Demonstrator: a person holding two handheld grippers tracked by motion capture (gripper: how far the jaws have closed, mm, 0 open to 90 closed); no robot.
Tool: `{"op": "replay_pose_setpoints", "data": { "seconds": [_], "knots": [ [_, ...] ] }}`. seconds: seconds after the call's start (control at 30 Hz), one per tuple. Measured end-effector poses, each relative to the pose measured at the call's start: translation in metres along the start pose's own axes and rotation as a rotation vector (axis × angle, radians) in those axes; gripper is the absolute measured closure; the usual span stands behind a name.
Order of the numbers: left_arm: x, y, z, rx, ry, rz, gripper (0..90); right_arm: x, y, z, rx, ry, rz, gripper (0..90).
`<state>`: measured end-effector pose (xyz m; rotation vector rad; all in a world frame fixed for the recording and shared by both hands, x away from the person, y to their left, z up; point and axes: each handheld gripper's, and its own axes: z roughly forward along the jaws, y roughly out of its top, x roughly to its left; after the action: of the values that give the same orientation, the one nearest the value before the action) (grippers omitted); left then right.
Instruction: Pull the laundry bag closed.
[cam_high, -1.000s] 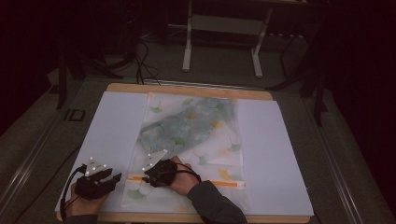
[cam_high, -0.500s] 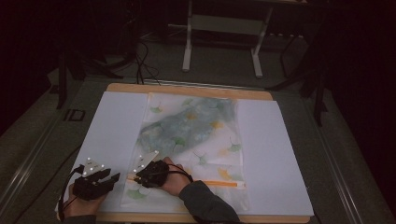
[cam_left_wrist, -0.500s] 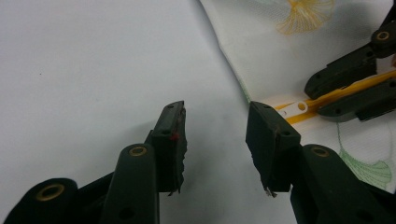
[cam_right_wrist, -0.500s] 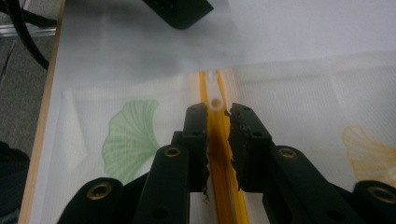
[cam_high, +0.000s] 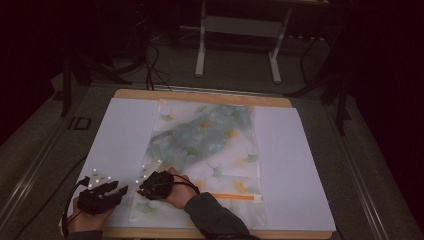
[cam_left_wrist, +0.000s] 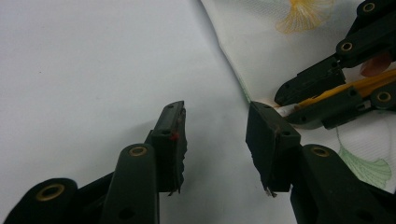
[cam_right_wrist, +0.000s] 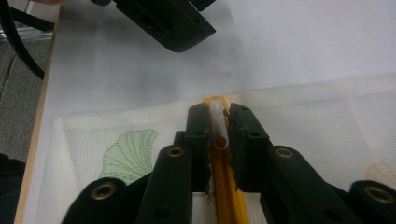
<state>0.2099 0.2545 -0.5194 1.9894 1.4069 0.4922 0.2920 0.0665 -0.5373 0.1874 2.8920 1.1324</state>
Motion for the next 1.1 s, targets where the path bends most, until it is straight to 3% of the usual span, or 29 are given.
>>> {"op": "replay_pose_setpoints", "data": {
  "seconds": [0.17,0.67,1.1],
  "knots": [
    [-0.001,0.000,-0.001,0.002,-0.011,0.004,57.7,0.001,0.003,-0.001,0.017,-0.007,-0.013,83.6],
    [-0.004,0.001,-0.003,-0.001,-0.041,0.009,57.7,0.004,0.001,-0.013,-0.005,-0.034,-0.010,83.8],
    [-0.014,0.005,0.001,0.033,-0.108,0.048,57.8,0.006,0.000,-0.015,-0.010,-0.046,-0.008,83.9]
  ]
}}
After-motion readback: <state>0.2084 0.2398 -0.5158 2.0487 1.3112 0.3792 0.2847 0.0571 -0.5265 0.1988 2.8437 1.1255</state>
